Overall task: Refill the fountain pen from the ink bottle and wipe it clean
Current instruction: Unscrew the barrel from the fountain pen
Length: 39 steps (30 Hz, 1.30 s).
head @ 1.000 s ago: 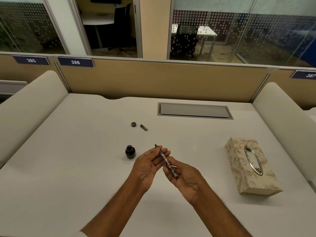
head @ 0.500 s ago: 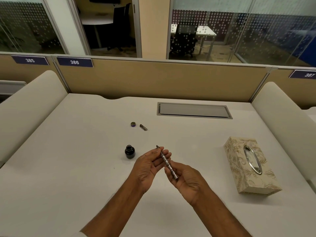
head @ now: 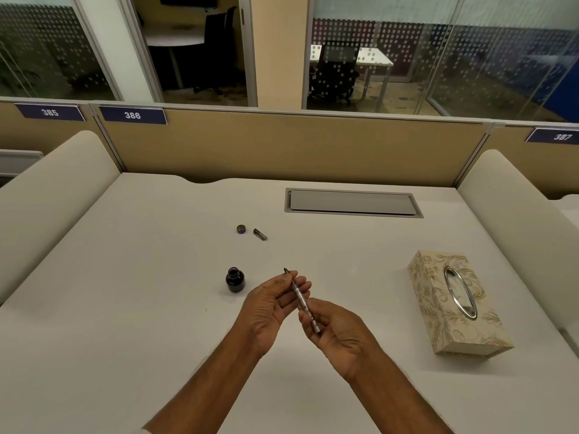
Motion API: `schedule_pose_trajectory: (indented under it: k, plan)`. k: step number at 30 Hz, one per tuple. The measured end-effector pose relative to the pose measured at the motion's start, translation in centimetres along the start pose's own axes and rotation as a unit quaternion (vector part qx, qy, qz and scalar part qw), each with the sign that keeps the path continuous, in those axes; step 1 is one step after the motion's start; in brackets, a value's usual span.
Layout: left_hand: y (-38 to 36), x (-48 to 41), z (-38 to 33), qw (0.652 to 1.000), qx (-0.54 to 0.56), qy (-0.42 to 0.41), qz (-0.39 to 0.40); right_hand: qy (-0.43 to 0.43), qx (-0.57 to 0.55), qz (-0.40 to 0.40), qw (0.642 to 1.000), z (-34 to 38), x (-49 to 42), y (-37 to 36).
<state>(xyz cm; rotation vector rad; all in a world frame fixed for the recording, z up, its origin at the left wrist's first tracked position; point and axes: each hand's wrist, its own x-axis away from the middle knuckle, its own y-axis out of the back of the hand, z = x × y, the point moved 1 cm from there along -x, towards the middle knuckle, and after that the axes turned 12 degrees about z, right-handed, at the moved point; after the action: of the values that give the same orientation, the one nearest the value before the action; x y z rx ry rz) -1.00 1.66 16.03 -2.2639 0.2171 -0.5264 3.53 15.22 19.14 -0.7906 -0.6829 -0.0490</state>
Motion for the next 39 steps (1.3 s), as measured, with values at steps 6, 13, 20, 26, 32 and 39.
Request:
schedule_pose_trajectory:
  k: [6,13,20,26,32,39]
  plan:
    - [-0.1,-0.3,0.2,1.0,-0.004,0.004,0.001,-0.005,-0.004,-0.005,1.0,0.2,0.0,0.2]
    - [-0.3,-0.5,0.3,1.0,-0.011,0.008,-0.002,-0.006,0.002,0.001,1.0,0.3,-0.2,0.5]
    - [-0.3,-0.8,0.3,1.0,-0.014,0.009,-0.015,-0.005,0.012,-0.001,1.0,0.4,-0.6,0.9]
    - [-0.3,-1.1,-0.1,0.999,-0.005,-0.01,-0.042,0.035,0.071,-0.017,0.997,0.4,-0.9,1.4]
    - [0.1,-1.6,-2.0,0.991,0.019,-0.09,-0.097,0.091,0.177,-0.025,0.98,0.1,-1.3,3.2]
    - [1.6,-1.8,-3.0,0.986,0.039,-0.106,-0.124,0.202,0.391,-0.121,0.89,-0.9,-6.2,4.5]
